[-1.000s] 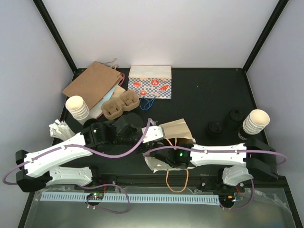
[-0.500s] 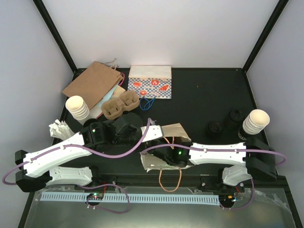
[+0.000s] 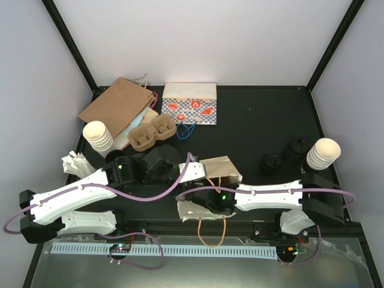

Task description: Pack the takeout coffee

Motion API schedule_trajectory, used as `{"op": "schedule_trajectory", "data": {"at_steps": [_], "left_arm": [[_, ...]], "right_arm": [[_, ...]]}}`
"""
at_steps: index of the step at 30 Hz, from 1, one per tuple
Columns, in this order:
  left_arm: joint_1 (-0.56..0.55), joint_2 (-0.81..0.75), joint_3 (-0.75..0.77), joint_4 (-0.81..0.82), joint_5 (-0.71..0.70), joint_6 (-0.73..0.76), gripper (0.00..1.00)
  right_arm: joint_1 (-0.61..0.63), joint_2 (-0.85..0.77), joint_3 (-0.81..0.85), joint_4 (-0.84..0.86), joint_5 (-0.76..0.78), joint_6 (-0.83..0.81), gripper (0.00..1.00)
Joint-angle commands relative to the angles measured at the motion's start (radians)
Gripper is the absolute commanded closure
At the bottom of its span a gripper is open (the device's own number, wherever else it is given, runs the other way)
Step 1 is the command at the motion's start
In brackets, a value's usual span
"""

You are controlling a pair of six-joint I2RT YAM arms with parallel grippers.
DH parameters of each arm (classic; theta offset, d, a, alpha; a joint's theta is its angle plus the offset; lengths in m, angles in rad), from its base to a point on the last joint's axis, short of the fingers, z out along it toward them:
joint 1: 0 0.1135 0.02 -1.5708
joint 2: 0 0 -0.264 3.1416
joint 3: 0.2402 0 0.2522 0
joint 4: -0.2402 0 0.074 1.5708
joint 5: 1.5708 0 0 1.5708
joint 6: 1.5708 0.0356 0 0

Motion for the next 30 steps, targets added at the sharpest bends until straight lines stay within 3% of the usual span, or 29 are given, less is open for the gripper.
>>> {"op": "schedule_trajectory", "data": {"at_steps": [1,8,22,30], "left_arm": [[-0.011,-0.008,-0.033,0.032,0.135,-0.031,0.99],[-0.013,0.014,-0.055,0.028,0.234,-0.086,0.99],[-0.026,-0.021,-0.093,0.075,0.264,-0.13,0.98],[-0.028,-0.016,-0.093,0.086,0.268,-0.128,0.99]], "right_arm": [[0.071,0.022,-0.002,-0.079,-0.031,0.174,0.99],[0.15,0.048,-0.014,-0.114,-0.068,0.295,0.99],[0.083,-0.054,-0.058,0.065,0.163,0.06,0.98],[0.025,-0.03,-0.077,0.169,0.15,-0.03,0.97]]}}
